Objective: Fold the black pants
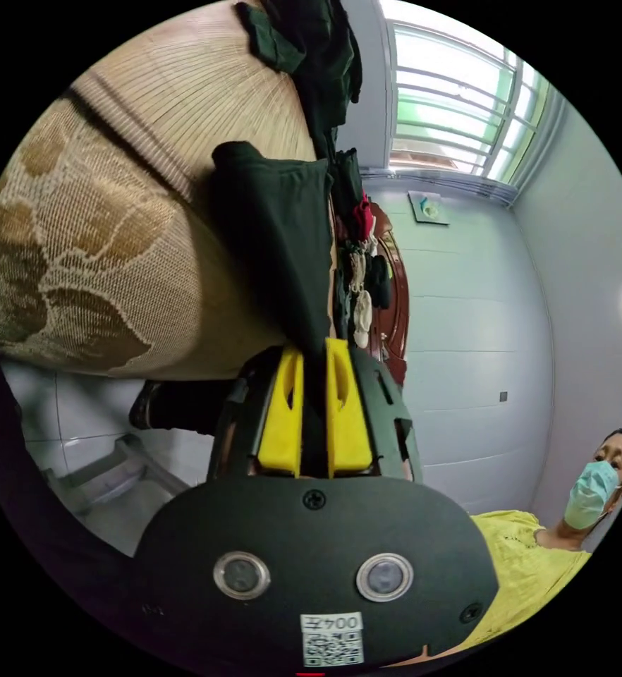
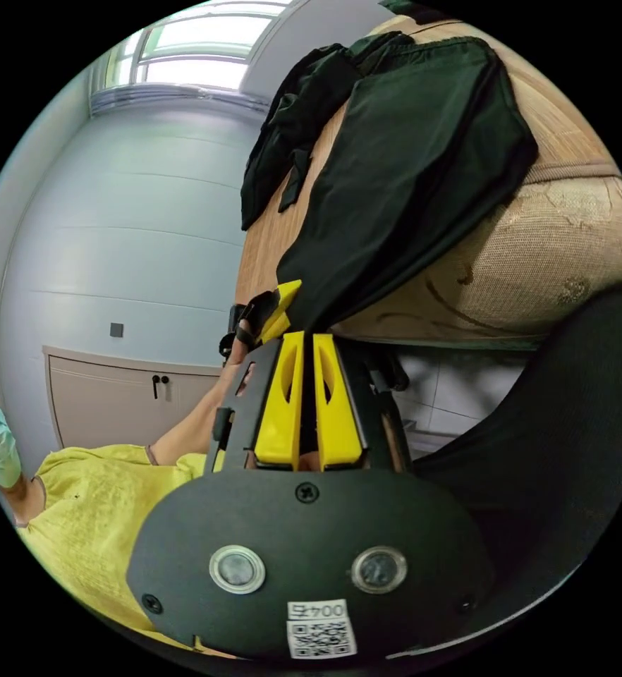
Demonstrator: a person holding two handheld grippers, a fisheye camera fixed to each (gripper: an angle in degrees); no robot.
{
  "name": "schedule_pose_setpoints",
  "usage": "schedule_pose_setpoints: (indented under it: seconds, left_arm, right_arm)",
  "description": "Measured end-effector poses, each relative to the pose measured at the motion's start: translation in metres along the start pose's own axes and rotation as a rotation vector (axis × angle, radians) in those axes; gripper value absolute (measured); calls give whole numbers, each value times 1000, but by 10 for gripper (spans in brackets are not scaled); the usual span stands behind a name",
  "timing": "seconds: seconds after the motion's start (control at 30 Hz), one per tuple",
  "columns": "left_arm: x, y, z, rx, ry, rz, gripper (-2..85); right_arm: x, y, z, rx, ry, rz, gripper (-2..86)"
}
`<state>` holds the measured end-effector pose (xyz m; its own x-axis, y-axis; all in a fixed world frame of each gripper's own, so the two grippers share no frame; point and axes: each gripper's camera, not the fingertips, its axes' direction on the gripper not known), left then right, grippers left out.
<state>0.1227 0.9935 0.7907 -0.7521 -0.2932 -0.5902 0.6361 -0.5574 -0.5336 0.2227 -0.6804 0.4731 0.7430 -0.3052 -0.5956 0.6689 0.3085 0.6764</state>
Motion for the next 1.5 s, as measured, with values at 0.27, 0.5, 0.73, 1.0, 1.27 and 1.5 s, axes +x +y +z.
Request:
schedule_pose_setpoints:
  seconds: [0.27,0.5,0.73,1.0,1.27,1.5]
  left_arm:
    - [47,7,17,43,-134,-36,43]
    - [77,17,45,44,-149,-34,43]
    - [99,40,73,-4,-124,105,60]
    - [179,136,79,-36,-705,932,142]
    - [208,182,199,-206,-1098,1418,146]
    - [200,190,265,-436,-1114,1532,85]
  right_arm:
    - [-135,47,70,83,542,-364,171]
    - [-205,77,253,1,1173,-805,180]
    - [-229,63,335,98,1397,-884,48]
    - [-254,22,328,18,1143,-745,45]
    - [-273,-3,351,-43,1133,-746,44]
    - [-282,-13,350,-37,1150,-730,44]
